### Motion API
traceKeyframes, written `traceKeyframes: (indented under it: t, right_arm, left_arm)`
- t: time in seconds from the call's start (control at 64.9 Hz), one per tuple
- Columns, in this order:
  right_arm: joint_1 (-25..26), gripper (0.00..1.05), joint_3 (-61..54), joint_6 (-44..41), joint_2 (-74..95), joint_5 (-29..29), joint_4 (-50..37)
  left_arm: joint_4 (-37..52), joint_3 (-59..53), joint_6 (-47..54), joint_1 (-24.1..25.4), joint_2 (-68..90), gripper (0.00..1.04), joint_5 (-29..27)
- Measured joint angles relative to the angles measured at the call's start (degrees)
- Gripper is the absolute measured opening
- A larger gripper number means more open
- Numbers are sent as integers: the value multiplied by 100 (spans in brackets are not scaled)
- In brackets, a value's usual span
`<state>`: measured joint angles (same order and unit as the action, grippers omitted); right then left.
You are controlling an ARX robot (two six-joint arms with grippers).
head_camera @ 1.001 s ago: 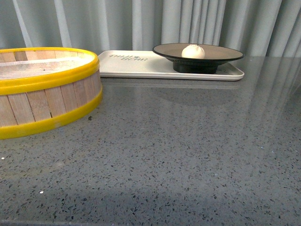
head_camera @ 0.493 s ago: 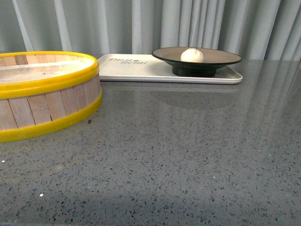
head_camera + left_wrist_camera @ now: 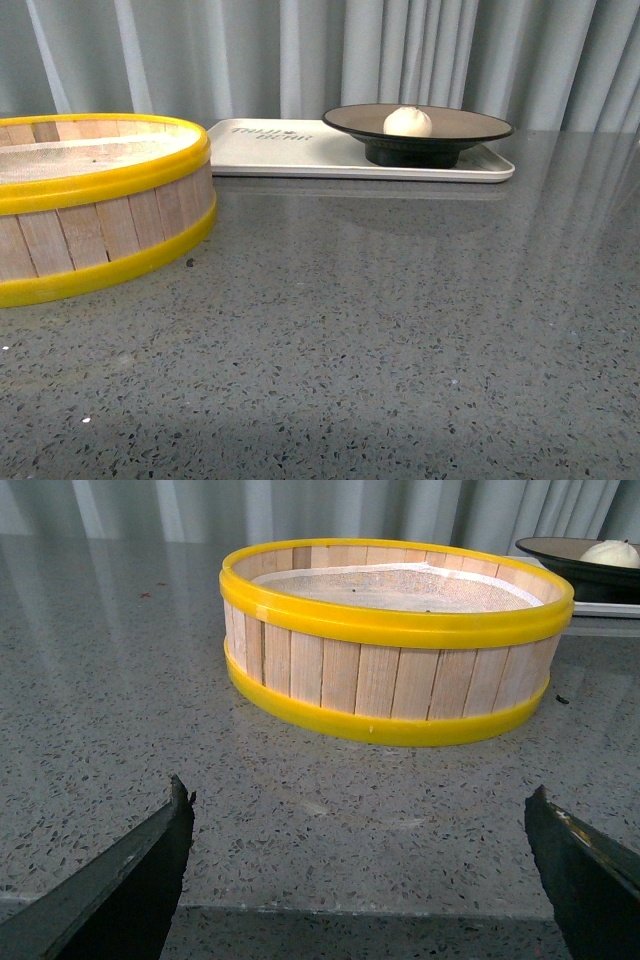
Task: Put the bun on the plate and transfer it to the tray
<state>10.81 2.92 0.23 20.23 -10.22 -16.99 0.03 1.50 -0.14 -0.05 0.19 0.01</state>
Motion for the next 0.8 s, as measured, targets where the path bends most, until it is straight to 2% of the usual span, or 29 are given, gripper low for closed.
traceKeyframes:
  t: [0.169, 0.262, 0.323, 0.616, 0.724, 0.801]
  right_arm:
    - [-289, 2, -85, -2, -319, 271, 232]
    - [-776, 2, -243, -2, -518, 918, 219]
    - [-994, 2, -264, -7, -616, 975, 289]
    - [-1060, 2, -264, -7, -1010, 1016, 669]
    - [-1064, 2, -260, -9, -1773, 1016, 1628]
    - [-1064, 2, -260, -9, -1993, 1016, 1666]
  left_arm:
    - [0, 0, 0, 0, 0, 98, 0]
    - [0, 0, 0, 0, 0, 98, 0]
    - [0, 0, 0, 0, 0, 98, -11]
    - [0, 0, 0, 0, 0, 98, -2]
    - [0, 0, 0, 0, 0, 98, -4]
    - [0, 0, 0, 0, 0, 98, -2]
